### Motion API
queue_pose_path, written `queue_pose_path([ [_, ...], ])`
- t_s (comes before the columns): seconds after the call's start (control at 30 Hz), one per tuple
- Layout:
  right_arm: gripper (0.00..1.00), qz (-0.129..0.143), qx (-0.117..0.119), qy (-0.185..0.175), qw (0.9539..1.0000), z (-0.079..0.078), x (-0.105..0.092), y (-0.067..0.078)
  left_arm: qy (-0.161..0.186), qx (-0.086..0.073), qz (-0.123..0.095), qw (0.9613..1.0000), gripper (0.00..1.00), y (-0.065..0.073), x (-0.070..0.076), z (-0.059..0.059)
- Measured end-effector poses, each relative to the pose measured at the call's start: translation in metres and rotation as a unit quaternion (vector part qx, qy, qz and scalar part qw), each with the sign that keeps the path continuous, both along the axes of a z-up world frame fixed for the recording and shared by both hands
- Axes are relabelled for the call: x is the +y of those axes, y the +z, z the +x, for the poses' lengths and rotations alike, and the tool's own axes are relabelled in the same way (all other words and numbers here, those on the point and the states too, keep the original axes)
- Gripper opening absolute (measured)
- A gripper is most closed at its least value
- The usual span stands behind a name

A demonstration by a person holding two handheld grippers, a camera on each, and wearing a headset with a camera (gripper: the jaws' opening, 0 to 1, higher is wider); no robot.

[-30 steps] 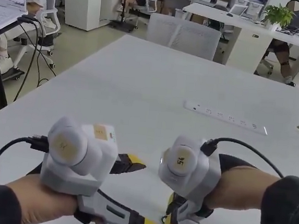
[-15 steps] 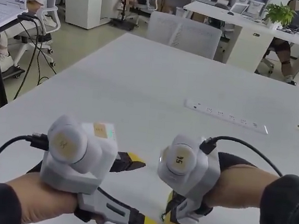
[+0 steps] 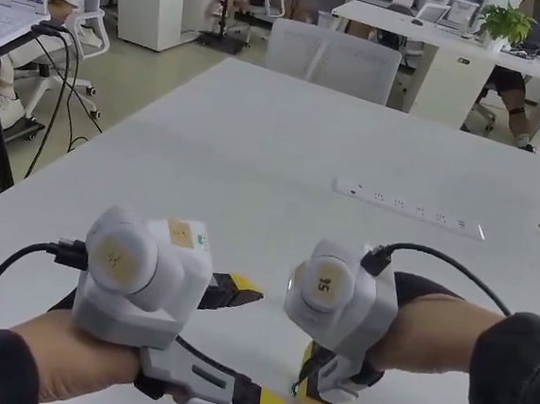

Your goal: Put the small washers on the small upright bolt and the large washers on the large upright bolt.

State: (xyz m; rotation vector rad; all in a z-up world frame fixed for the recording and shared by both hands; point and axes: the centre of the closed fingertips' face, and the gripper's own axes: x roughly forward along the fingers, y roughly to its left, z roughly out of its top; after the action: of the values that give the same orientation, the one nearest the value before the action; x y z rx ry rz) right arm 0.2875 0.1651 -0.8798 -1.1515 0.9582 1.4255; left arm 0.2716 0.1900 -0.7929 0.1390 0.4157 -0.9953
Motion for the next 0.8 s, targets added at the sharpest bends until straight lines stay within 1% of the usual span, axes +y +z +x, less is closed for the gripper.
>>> queue_pose_path([
  [0.17,0.14,0.000,0.002,-0.004,1.0000,0.001,-0.001,0.000,0.000,0.000,0.001,1.0000,0.80,0.000,0.000,0.000],
  [0.4,0.13,-0.005,0.002,-0.010,0.9999,0.003,-0.009,0.000,-0.002,0.000,0.001,1.0000,0.80,0.000,-0.001,0.000],
  [0.53,0.13,-0.007,0.000,-0.017,0.9998,0.006,-0.018,0.004,-0.003,0.002,0.001,1.0000,0.80,-0.001,-0.002,0.000],
  [0.8,0.13,-0.012,-0.002,-0.039,0.9991,0.011,-0.041,0.006,-0.009,0.002,0.003,0.9999,0.80,-0.002,-0.006,0.000],
])
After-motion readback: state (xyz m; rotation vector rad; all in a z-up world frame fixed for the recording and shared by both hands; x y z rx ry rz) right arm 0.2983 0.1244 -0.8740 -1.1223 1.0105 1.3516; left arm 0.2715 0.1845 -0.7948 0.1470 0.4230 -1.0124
